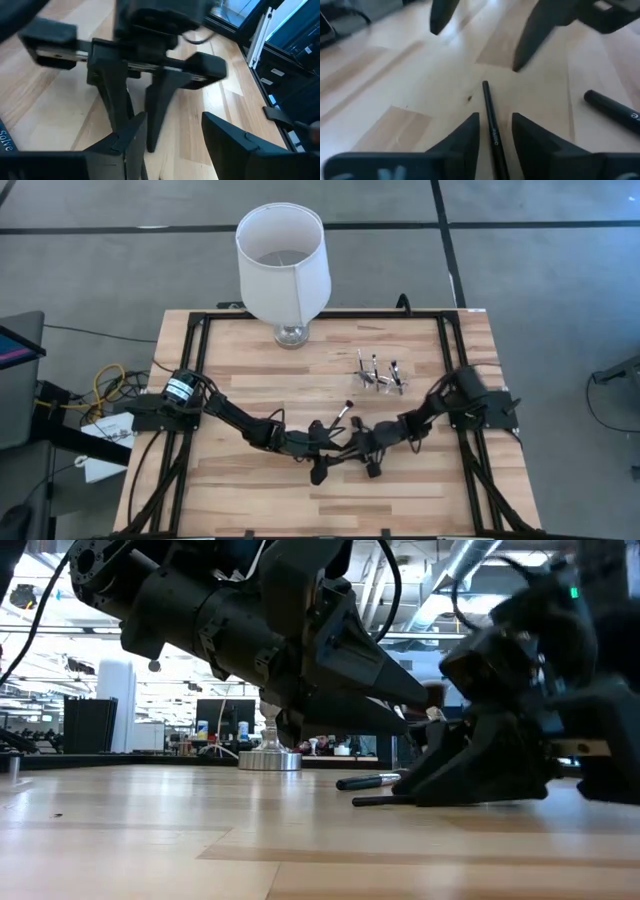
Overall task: Pick & Place Makeup Supplies
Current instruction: Put the black makeup brush into the transparent organizer
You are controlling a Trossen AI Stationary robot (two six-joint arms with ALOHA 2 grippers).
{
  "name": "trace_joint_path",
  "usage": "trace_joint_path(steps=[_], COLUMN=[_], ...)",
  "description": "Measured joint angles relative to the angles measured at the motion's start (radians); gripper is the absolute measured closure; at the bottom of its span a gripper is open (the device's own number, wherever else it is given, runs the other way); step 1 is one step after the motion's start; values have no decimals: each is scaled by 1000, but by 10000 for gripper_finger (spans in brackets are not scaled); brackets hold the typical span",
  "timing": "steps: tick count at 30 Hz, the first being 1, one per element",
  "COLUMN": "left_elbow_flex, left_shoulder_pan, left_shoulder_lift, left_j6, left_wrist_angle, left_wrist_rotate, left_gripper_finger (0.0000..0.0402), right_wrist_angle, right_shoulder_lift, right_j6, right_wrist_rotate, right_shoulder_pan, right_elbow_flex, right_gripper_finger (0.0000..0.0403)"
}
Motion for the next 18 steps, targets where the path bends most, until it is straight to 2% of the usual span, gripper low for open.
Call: trace_joint_path(steps=[4, 5, 7, 10, 15, 18], left_elbow_flex=[0, 0, 0, 0, 0, 0], left_shoulder_pan=[0, 0, 5, 20, 44, 54], left_shoulder_lift=[0, 0, 0, -1, -1, -1], left_j6=[0, -2, -10, -23, -25, 1], left_wrist_angle=[0, 0, -2, -11, -37, -51], left_wrist_rotate=[0, -1, -4, -4, -4, 44], left_gripper_finger=[215, 215, 215, 215, 215, 215], right_wrist_angle=[297, 325, 372, 354, 157, 45], right_shoulder_lift=[118, 132, 150, 138, 34, -29], right_j6=[-6, -12, -16, -25, -69, -86], right_wrist_rotate=[-2, -5, -6, -5, -2, -3], right_shoulder_pan=[-8, -8, -6, 2, 7, 6], right_elbow_flex=[-69, -73, -78, -78, -77, -77], right_gripper_finger=[354, 374, 390, 385, 394, 390])
